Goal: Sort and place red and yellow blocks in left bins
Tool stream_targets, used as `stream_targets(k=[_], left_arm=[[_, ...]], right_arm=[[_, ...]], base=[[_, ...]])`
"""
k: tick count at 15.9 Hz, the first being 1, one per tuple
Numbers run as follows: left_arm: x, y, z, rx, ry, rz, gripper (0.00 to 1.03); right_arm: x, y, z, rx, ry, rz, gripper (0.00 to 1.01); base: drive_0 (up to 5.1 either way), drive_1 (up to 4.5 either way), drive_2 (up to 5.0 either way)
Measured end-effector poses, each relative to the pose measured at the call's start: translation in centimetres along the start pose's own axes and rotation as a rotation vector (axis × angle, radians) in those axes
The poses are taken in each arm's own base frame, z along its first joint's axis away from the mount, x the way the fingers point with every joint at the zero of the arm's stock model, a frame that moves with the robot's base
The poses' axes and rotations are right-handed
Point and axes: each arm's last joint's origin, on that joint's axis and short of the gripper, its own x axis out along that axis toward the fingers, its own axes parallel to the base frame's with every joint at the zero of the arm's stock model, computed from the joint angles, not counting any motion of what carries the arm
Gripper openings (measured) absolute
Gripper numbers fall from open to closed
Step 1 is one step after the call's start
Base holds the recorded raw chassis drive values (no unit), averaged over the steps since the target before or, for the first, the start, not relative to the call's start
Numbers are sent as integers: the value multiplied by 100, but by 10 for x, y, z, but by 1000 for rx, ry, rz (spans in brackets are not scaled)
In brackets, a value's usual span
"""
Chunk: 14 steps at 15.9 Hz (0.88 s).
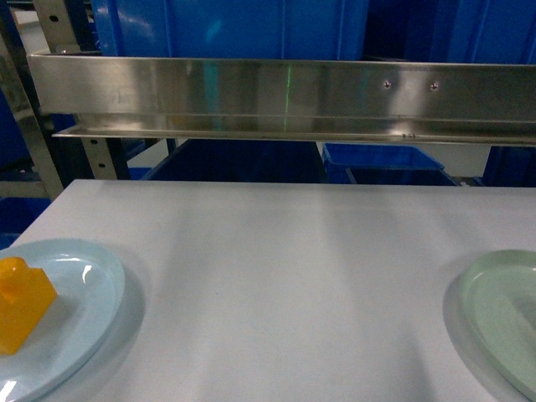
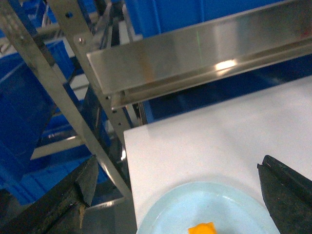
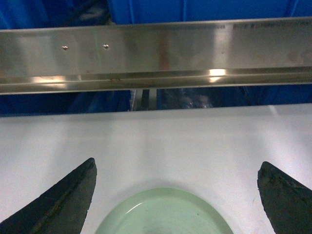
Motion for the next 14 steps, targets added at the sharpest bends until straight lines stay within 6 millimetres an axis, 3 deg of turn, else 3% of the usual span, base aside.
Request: stream_targets(k=[2, 6, 10, 14], left_arm=[[24, 4, -7, -8, 92, -28, 98], [50, -2, -32, -28, 176, -2, 98], [54, -13, -75, -87, 286, 22, 98], [51, -19, -86, -105, 284, 29, 98]], right_arm=[[24, -3, -3, -1, 68, -7, 98], [59, -3, -37, -28, 205, 2, 98], [69, -6, -61, -25, 263, -3, 98], [68, -6, -79, -23, 294, 2, 98]], base=[[0, 0, 0], [0, 0, 0], [0, 0, 0], [0, 0, 0]])
